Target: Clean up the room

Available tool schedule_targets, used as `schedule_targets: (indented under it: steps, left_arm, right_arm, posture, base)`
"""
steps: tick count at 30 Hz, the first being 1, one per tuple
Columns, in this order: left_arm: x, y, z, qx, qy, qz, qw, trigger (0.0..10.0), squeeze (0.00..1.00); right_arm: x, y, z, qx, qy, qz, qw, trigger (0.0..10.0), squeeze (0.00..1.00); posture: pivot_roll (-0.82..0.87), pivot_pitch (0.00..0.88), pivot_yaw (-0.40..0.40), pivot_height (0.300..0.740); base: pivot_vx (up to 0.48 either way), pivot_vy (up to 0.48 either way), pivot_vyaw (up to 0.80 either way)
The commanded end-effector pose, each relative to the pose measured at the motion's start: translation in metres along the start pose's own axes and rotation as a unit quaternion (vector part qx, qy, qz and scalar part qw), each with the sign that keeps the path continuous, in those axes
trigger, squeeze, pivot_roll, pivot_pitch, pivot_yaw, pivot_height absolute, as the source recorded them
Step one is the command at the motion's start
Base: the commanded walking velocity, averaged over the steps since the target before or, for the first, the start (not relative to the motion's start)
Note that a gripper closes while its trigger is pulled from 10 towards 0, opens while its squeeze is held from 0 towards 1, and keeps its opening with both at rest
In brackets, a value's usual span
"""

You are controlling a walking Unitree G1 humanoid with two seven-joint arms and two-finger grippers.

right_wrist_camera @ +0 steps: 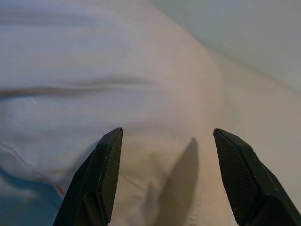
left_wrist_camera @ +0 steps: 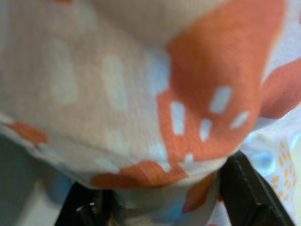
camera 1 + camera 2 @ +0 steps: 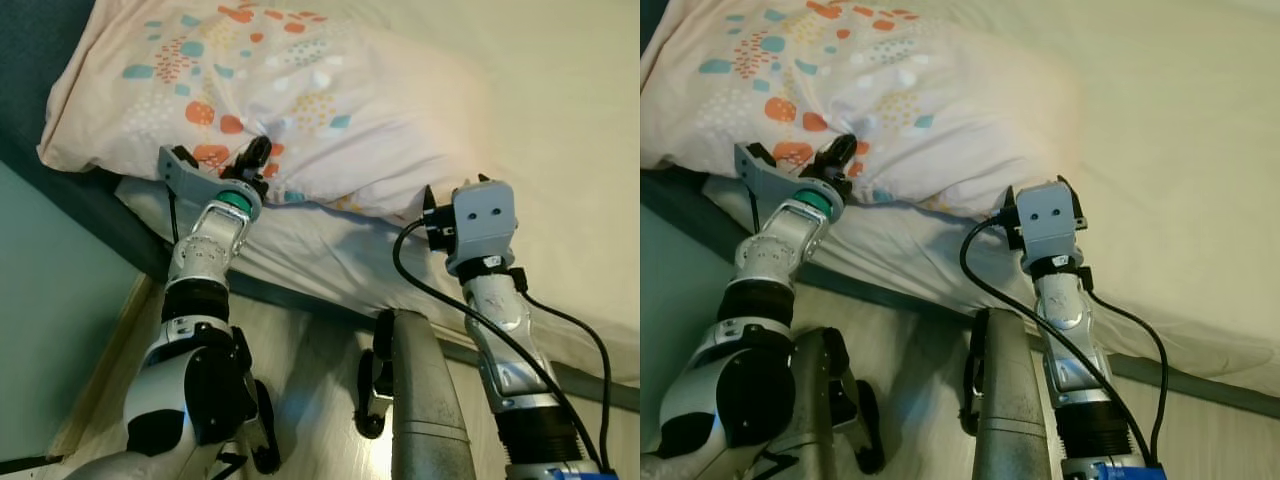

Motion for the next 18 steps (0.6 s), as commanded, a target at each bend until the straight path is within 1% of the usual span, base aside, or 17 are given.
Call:
schedule_targets:
  steps: [1, 3, 4, 5, 6, 8, 10, 14, 18]
  left_arm:
    - [0.002, -0.004, 0.000, 0.007, -0.001, -0.003, 1.000, 0.0, 0.00]
    - [0.004, 0.001, 0.006, 0.035, -0.012, 0.009, 0.999, 0.0, 0.00]
    - [0.004, 0.001, 0.006, 0.035, -0.012, 0.009, 0.999, 0.0, 0.00]
    - [0.005, 0.003, 0.009, 0.048, -0.015, 0.014, 0.999, 0.0, 0.00]
    - [0.005, 0.003, 0.009, 0.048, -0.015, 0.014, 0.999, 0.0, 0.00]
    - [0.008, 0.008, 0.013, 0.076, -0.023, 0.026, 0.997, 0.0, 0.00]
    - [0.008, 0.008, 0.013, 0.079, -0.024, 0.028, 0.996, 0.0, 0.00]
    - [0.007, 0.010, 0.010, 0.114, -0.022, 0.031, 0.993, 0.0, 0.00]
    - [0.006, 0.012, 0.009, 0.120, -0.023, 0.040, 0.992, 0.0, 0.00]
  right_arm:
    - [-0.006, -0.004, -0.003, 0.004, 0.007, -0.006, 1.000, 10.0, 0.00]
    - [-0.006, -0.006, -0.003, 0.004, 0.008, -0.008, 1.000, 10.0, 0.00]
    - [-0.006, -0.006, -0.003, 0.004, 0.008, -0.008, 1.000, 10.0, 0.00]
    - [-0.006, -0.006, -0.002, 0.004, 0.008, -0.009, 1.000, 10.0, 0.00]
    - [-0.006, -0.006, -0.002, 0.004, 0.008, -0.009, 1.000, 10.0, 0.00]
    - [-0.005, -0.006, -0.001, 0.006, 0.007, -0.009, 1.000, 10.0, 0.00]
    - [-0.005, -0.006, -0.001, 0.006, 0.007, -0.009, 1.000, 10.0, 0.00]
    - [-0.004, -0.005, -0.004, 0.009, 0.006, -0.008, 1.000, 10.0, 0.00]
    - [-0.003, -0.005, -0.004, 0.011, 0.006, -0.008, 1.000, 10.0, 0.00]
  posture:
    - [-0.13, 0.292, 0.055, 0.570]
    - [-0.13, 0.293, 0.057, 0.570]
    - [-0.13, 0.293, 0.057, 0.570]
    - [-0.13, 0.293, 0.057, 0.570]
    - [-0.13, 0.293, 0.057, 0.570]
    - [-0.12, 0.291, 0.059, 0.570]
    - [-0.12, 0.291, 0.060, 0.570]
    - [-0.11, 0.290, 0.062, 0.570]
    - [-0.11, 0.290, 0.062, 0.570]
  base:
    - [0.000, 0.000, 0.00]
    - [0.000, 0.000, 0.00]
    - [0.000, 0.000, 0.00]
    - [0.000, 0.000, 0.00]
    - [0.000, 0.000, 0.00]
    - [0.000, 0.000, 0.00]
    - [0.000, 0.000, 0.00]
    - [0.000, 0.000, 0.00]
    - [0.000, 0.000, 0.00]
Point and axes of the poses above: a point about 5 cm out from each wrist's last joint towards the gripper, its own x axis pointing out of the wrist towards the gripper, its own y axis along the axis of the wrist's last joint, z = x × y, the point moved 3 cm from there along x, pointing out of the wrist towards the gripper, and after that the axes turned 6 degrees about -x, right-handed, at the moved point
